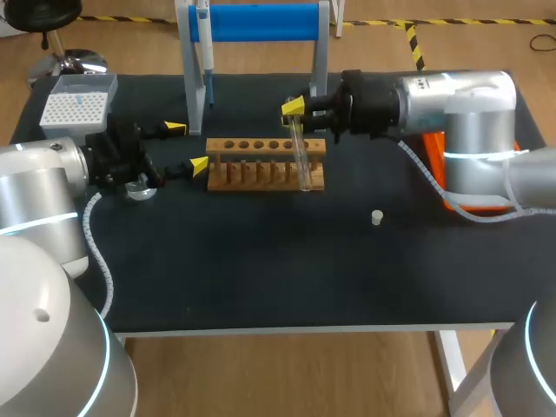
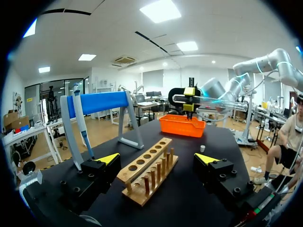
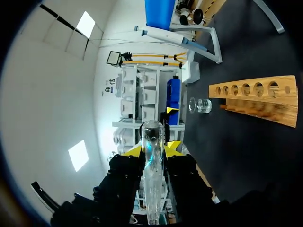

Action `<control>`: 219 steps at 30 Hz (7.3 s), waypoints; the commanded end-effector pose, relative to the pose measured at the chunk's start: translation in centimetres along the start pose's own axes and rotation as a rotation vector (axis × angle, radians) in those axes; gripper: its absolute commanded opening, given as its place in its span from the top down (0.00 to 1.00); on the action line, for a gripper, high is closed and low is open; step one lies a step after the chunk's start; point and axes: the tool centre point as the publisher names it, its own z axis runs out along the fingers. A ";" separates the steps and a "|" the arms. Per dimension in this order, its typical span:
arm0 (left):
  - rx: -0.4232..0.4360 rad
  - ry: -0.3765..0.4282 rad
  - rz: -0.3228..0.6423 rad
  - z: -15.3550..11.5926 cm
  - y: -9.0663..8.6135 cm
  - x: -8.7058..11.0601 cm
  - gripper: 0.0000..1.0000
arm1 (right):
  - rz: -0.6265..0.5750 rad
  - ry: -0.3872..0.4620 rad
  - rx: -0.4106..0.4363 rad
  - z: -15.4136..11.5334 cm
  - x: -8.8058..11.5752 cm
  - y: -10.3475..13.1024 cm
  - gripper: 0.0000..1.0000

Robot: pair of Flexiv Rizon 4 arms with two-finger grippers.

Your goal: Invert the test tube, pick up the pipette, mount the tip to pipette, aspirate from beaker and dispense into the tube, eject the tip, return the pipette, and cap with the stopper.

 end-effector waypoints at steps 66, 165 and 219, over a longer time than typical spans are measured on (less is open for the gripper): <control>0.487 0.204 1.704 6.2 -7.6 12.1 0.00 | -0.002 -0.001 -0.002 -0.1 0.0 -0.1 1.00; 0.497 0.221 1.614 11.3 -9.5 17.2 1.00 | -0.002 -0.001 -0.002 -0.1 0.0 -0.1 1.00; 0.483 0.215 1.593 11.4 -9.4 17.1 1.00 | -0.673 -0.360 -0.070 -9.3 -2.0 -1.8 0.00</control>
